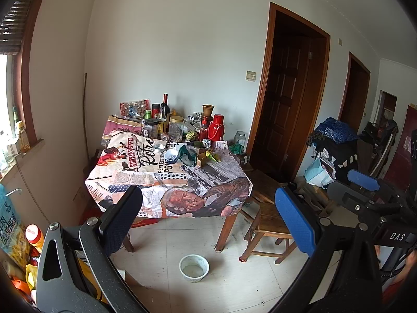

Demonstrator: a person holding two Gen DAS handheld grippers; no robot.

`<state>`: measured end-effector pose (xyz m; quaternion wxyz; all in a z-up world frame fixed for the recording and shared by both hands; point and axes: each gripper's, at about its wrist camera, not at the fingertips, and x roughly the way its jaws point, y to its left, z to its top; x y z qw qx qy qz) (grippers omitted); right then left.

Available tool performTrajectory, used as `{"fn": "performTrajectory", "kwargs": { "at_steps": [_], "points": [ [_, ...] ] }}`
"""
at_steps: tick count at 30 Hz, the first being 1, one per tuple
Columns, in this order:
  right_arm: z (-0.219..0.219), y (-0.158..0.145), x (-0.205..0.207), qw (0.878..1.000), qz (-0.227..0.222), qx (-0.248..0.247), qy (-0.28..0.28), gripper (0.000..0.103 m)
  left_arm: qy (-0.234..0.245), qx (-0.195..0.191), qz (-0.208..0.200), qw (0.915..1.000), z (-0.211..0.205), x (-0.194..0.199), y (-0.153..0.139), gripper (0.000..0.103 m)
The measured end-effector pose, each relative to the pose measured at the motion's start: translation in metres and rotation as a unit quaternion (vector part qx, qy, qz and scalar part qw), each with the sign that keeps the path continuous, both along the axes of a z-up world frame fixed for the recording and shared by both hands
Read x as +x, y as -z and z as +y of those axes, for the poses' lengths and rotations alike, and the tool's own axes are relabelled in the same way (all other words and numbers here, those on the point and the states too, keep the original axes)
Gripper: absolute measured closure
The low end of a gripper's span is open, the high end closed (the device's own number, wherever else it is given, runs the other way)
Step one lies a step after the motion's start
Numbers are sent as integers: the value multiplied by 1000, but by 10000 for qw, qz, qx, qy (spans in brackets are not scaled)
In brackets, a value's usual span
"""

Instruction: Collect trash

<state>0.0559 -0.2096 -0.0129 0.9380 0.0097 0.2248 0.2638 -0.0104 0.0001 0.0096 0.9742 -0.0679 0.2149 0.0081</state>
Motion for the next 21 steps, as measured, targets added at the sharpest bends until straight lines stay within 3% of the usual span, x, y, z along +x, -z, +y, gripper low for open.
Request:
{"fn": "performTrajectory", "kwargs": {
  "at_steps": [21],
  "points": [
    [0,2,-1,10000,12,-3,5,0,-14,5,16,10000,-4,1,0,1]
  ]
}}
